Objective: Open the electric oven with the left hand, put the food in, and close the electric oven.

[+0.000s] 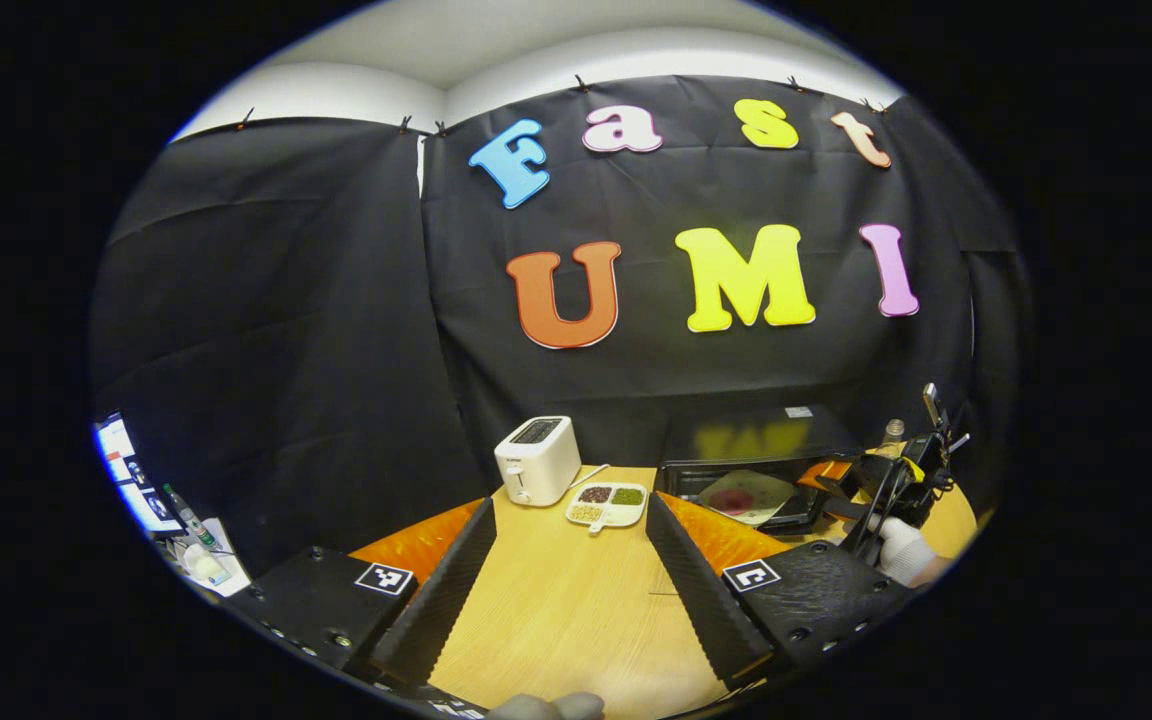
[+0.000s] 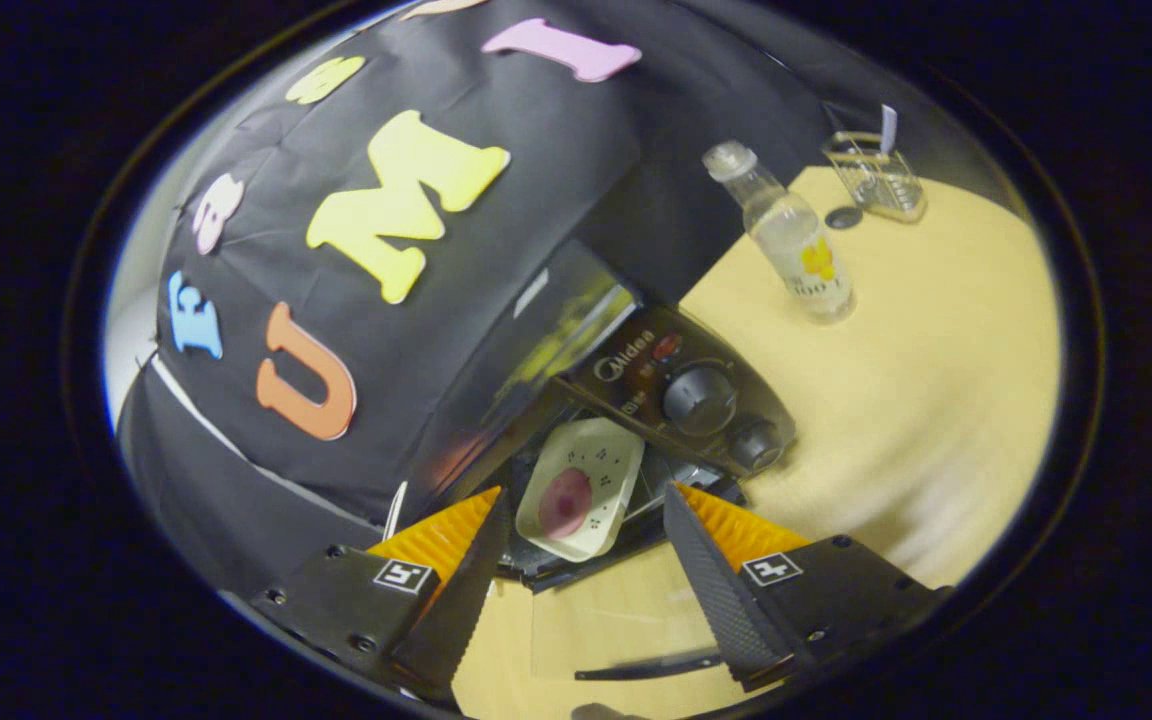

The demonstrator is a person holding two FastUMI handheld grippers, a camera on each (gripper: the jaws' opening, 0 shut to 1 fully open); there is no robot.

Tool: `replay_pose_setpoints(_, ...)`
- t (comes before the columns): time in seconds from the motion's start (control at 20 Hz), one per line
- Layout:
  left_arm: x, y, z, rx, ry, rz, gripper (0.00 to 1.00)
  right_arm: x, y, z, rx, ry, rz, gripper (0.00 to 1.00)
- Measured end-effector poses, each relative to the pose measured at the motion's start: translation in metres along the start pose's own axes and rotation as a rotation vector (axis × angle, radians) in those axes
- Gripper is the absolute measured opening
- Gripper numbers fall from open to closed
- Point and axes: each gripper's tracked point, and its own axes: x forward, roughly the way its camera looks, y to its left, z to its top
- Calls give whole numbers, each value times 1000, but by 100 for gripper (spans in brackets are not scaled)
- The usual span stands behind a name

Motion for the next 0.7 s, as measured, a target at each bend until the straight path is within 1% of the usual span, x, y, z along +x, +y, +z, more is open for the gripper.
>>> replay_pose_setpoints(0.05, -2, -2, 4, 3, -14, -15, 96, -16, 3, 1, -58, -3, 0, 89)
replay_pose_setpoints(0.2, -9, -6, 8, -9, -33, -59, 96, -59, 11, 12, -251, -12, -9, 92)
replay_pose_setpoints(0.3, -15, -9, 10, -26, -47, -86, 96, -89, 10, 29, -364, -52, -24, 95)
replay_pose_setpoints(0.4, -20, -10, 9, -47, -59, -107, 96, -121, 9, 43, -463, -109, -46, 94)
replay_pose_setpoints(0.45, -22, -13, 6, -62, -63, -119, 96, -137, 11, 47, -510, -119, -50, 95)
replay_pose_setpoints(0.5, -24, -15, 2, -75, -61, -130, 96, -152, 10, 47, -557, -117, -62, 100)
replay_pose_setpoints(0.55, -24, -18, -2, -84, -59, -143, 96, -166, 7, 47, -598, -116, -77, 95)
replay_pose_setpoints(0.6, -25, -21, -8, -90, -56, -153, 96, -179, 1, 49, -632, -125, -89, 95)
replay_pose_setpoints(0.65, -24, -24, -14, -93, -51, -162, 96, -192, -4, 53, -661, -138, -109, 100)
replay_pose_setpoints(0.7, -24, -28, -23, -94, -37, -173, 96, -205, -10, 56, -680, -150, -127, 95)
